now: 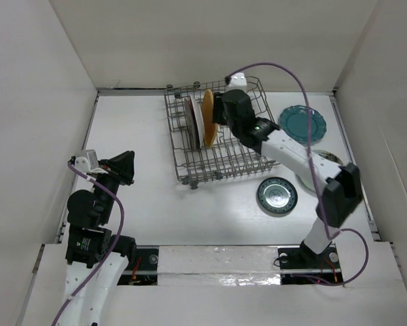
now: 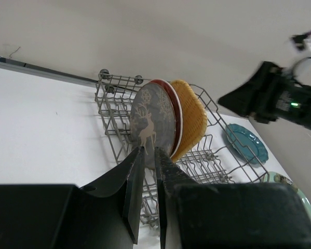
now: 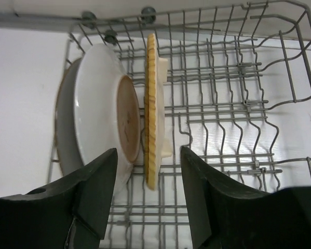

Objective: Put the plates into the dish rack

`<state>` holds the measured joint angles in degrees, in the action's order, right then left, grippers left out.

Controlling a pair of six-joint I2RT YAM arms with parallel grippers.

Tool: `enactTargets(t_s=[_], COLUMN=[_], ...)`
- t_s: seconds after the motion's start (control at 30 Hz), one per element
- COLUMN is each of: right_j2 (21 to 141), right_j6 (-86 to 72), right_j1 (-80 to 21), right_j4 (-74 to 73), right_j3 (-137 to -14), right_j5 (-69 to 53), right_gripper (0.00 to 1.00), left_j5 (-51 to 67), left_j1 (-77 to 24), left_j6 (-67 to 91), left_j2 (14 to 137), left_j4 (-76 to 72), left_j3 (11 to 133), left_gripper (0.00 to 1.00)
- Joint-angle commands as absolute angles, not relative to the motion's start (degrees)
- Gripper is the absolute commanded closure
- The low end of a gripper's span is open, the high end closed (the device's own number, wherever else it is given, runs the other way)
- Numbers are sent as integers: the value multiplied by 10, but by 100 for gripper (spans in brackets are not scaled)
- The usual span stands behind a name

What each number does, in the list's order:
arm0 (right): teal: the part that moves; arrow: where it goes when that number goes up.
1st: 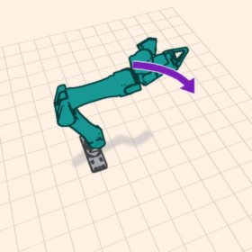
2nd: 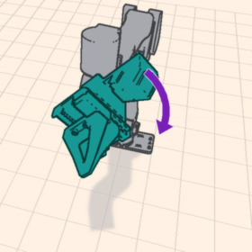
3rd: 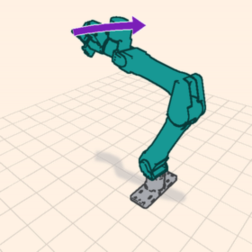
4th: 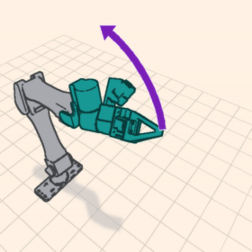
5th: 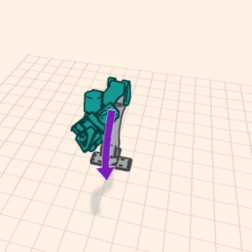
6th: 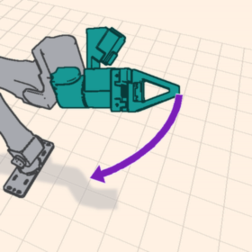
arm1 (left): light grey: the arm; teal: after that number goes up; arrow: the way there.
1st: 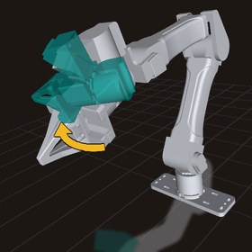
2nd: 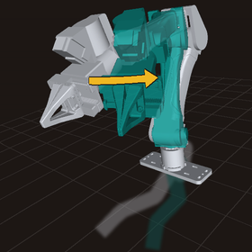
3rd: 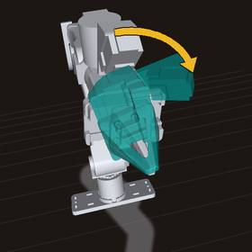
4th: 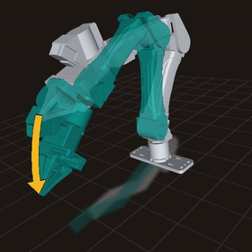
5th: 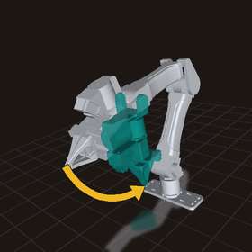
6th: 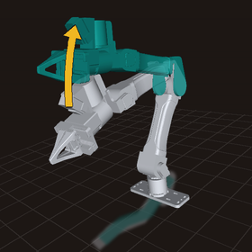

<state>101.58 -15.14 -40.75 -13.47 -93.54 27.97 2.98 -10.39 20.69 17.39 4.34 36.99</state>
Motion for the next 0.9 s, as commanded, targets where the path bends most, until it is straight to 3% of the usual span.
enactTargets(t_s=[0.0,0.1,0.13,0.3,0.4,0.43,0.47,0.5,0.53,0.63,0.77,0.87], right_j2=[872,739,706,528,430,408,373,361,353,362,423,464], right_j6=[-199,-262,-278,-394,-449,-453,-458,-455,-449,-429,-409,-401], right_j1=[-385,-358,-337,-245,-139,-114,-68,-46,-24,57,118,118], right_j4=[-31,33,39,21,-23,-32,-48,-81,-96,-129,-113,-105], right_j3=[-838,-663,-621,-354,-279,-246,-237,-232,-228,-221,-192,-184], right_j5=[265,251,243,247,185,158,156,156,148,80,-73,-122], right_gripper=[44,82,100,100,100,99,91,80,55,35,33,33], left_j5=[34,33,33,32,33,32,31,33,34,33,27,24], left_j1=[-103,-108,-108,-120,-125,-125,-125,-125,-125,-125,-125,-125], left_j6=[209,209,209,208,209,208,209,209,208,209,207,207], left_j2=[163,158,156,148,142,142,140,137,136,130,120,114], left_j4=[18,19,18,18,18,18,19,18,18,17,18,20], left_j3=[376,377,376,376,377,377,377,376,377,377,380,381], left_gripper=[89,89,89,89,89,89,89,89,89,89,89,89])
